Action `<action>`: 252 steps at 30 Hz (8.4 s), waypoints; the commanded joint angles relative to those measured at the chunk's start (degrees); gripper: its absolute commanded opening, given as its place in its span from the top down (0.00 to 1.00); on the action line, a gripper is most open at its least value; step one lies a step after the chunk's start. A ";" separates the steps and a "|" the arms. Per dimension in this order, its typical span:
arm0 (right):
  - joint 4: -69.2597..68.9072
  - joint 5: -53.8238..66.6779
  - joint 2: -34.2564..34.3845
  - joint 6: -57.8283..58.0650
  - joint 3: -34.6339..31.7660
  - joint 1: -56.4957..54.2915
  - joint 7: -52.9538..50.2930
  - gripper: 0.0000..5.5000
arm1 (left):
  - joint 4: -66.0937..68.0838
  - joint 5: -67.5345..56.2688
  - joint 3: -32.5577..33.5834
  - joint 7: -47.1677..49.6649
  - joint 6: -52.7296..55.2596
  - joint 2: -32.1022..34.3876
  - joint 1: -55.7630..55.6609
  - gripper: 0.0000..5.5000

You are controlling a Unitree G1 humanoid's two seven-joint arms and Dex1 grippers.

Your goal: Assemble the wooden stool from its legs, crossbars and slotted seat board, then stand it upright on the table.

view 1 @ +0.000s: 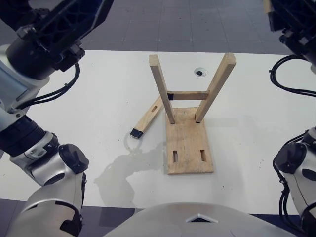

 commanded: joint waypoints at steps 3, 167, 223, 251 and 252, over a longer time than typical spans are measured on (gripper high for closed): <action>-1.39 2.57 3.22 0.75 9.83 -2.89 3.94 0.63 | 4.02 -4.61 -9.56 4.18 -1.93 -2.97 -7.62 0.33; -32.13 -47.06 -9.19 4.86 34.51 39.75 -13.76 0.12 | -20.15 59.52 -52.26 0.07 -58.48 -0.61 53.97 0.63; -14.79 -57.74 -5.71 -12.34 46.04 31.24 -5.19 0.12 | -0.75 68.44 -72.92 -28.87 -71.36 21.28 44.42 0.63; -17.29 -57.59 -3.98 -10.70 43.58 33.37 -7.48 0.12 | -2.02 67.88 -66.96 -25.81 -68.17 19.03 39.21 0.21; -17.84 -57.34 -3.91 -10.23 43.25 33.47 -7.54 0.12 | -0.33 69.06 -66.53 -24.86 -69.29 18.49 38.61 0.18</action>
